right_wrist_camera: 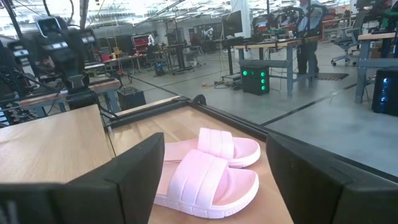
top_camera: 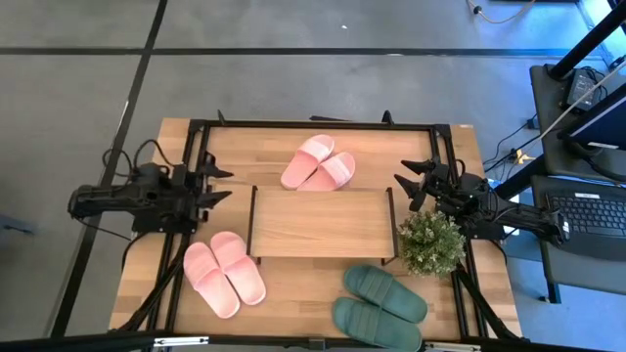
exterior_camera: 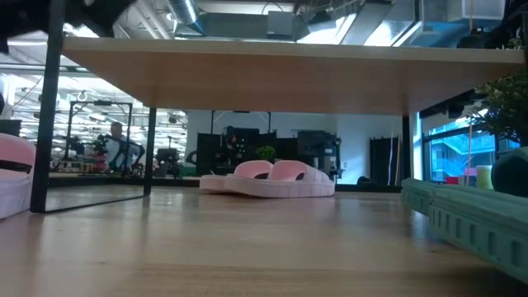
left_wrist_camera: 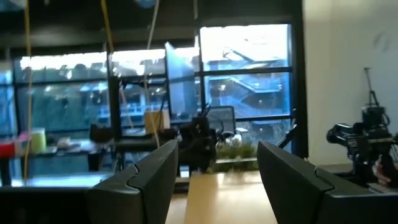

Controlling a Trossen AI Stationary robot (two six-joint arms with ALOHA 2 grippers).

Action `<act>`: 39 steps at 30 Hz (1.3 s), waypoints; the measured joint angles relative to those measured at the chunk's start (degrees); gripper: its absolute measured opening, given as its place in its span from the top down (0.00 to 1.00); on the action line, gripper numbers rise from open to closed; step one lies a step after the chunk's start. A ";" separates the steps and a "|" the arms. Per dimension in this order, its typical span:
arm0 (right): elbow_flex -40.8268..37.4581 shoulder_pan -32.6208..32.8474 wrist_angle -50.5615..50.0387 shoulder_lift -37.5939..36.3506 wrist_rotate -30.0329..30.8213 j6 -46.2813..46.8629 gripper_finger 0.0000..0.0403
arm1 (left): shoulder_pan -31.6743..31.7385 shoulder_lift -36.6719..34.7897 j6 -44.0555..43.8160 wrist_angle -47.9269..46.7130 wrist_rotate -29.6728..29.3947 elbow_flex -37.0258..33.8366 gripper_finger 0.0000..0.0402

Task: Pick and place slides into the shelf
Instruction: Put the pink slipper on the shelf

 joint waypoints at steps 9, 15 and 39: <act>0.01 -0.01 0.00 -0.01 0.00 0.00 0.30 | -5.74 8.05 7.02 -4.75 -3.31 8.37 0.47; 0.01 0.01 0.01 0.01 0.00 0.00 0.30 | -10.93 18.47 7.50 -15.17 -9.62 18.95 0.47; 0.00 0.02 0.01 0.00 -0.01 0.02 0.30 | -47.68 51.11 -6.69 -59.08 -53.38 58.67 0.55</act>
